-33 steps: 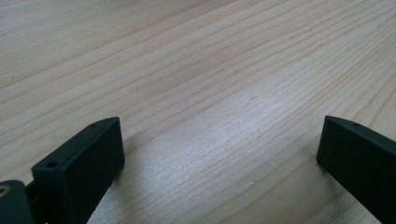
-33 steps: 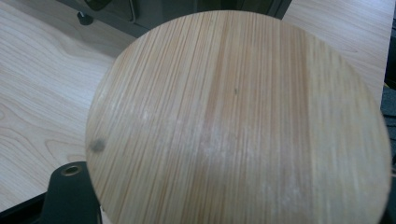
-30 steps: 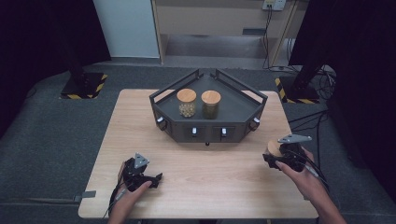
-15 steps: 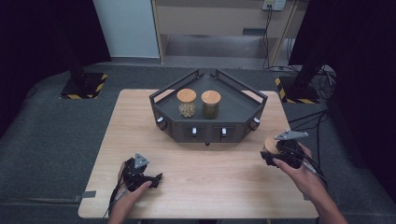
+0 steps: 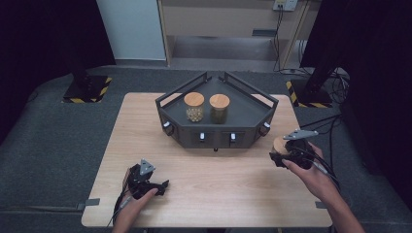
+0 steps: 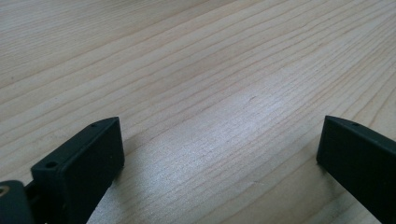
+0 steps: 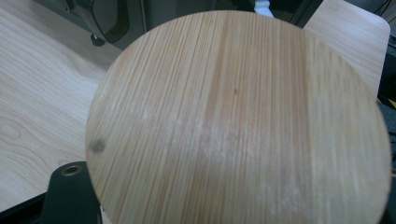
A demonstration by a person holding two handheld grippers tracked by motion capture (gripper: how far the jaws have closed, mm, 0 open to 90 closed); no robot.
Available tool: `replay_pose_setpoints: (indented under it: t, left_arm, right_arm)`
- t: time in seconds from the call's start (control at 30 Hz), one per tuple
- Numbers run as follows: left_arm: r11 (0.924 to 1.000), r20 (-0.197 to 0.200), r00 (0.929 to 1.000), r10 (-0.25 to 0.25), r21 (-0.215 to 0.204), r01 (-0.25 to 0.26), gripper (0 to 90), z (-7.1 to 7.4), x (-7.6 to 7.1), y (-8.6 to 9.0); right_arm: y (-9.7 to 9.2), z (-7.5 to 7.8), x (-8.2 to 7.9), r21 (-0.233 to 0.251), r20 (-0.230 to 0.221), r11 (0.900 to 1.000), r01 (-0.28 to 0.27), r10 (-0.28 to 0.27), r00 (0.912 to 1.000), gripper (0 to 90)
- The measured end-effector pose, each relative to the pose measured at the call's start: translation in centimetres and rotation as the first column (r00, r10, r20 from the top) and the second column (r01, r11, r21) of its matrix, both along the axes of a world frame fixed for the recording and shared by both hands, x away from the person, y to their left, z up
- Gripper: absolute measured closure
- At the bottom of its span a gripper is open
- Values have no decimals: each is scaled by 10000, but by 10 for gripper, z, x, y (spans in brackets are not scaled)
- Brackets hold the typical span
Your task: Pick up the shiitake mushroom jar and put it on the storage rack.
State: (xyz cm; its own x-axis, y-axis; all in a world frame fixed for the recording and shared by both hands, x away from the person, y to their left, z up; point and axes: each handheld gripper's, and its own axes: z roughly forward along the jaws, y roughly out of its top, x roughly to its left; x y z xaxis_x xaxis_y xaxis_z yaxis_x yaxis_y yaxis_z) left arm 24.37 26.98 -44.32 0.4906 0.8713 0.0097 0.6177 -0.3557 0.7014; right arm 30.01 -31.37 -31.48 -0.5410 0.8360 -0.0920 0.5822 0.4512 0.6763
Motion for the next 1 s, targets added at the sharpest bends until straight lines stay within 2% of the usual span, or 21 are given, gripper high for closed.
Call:
replay_pose_setpoints:
  t: [1.0]
  left_arm:
    - [10000,-11,10000,-16,-5,16,0,0,0,0]
  right_arm:
    - [17,33,17,-34,295,9998,-221,221,9993,257]
